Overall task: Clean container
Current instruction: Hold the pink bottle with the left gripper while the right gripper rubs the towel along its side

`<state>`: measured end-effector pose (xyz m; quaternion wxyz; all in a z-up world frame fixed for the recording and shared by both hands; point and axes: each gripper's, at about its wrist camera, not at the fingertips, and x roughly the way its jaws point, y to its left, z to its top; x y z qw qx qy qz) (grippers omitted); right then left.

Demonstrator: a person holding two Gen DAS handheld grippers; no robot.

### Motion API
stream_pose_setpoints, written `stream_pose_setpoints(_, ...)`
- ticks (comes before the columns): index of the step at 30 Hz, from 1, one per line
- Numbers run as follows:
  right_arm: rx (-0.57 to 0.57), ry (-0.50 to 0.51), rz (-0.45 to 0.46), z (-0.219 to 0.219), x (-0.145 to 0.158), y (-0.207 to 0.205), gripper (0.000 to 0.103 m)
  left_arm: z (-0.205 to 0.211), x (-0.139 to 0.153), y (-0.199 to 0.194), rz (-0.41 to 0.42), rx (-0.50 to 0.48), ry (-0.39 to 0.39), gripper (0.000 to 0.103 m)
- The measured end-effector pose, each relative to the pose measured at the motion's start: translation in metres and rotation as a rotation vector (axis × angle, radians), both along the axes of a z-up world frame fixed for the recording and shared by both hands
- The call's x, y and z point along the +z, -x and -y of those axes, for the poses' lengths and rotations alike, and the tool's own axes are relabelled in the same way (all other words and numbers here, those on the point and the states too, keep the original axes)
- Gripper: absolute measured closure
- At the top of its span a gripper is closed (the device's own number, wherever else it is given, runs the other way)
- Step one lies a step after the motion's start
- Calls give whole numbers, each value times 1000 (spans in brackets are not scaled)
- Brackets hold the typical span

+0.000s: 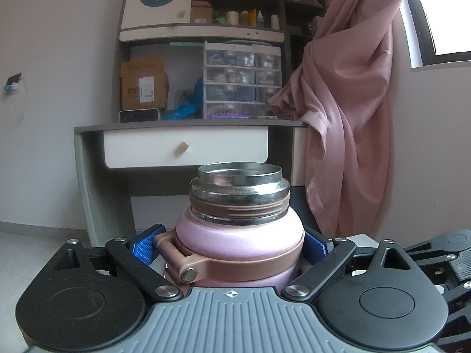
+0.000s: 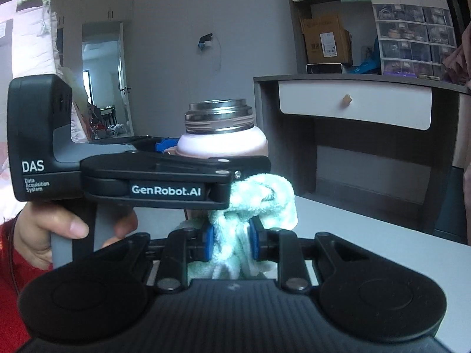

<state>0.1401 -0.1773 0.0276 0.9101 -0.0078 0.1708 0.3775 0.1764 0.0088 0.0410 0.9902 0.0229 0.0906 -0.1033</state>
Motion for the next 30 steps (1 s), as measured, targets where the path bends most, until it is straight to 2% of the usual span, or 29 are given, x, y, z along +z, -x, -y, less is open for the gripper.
stream_pose_setpoints(5, 1, -1, -28, -4, -8, -19, 79, 0, -1, 0, 5, 1, 2, 9)
stream_pose_setpoints(11, 17, 11, -64, -7, -21, -22, 79, 0, 0, -1, 6, 0, -1, 9)
stream_pose_setpoints(17, 36, 123, -156, -20, -51, -31, 79, -1, 2, -1, 6, -1, -3, 9)
stream_pose_setpoints(25, 51, 89, -187, -13, -51, -38, 78, 2, 3, 0, 7, -3, -6, 9)
stream_pose_setpoints(30, 46, 53, -148, -4, -39, -38, 79, 1, 2, 1, 6, -3, -5, 9)
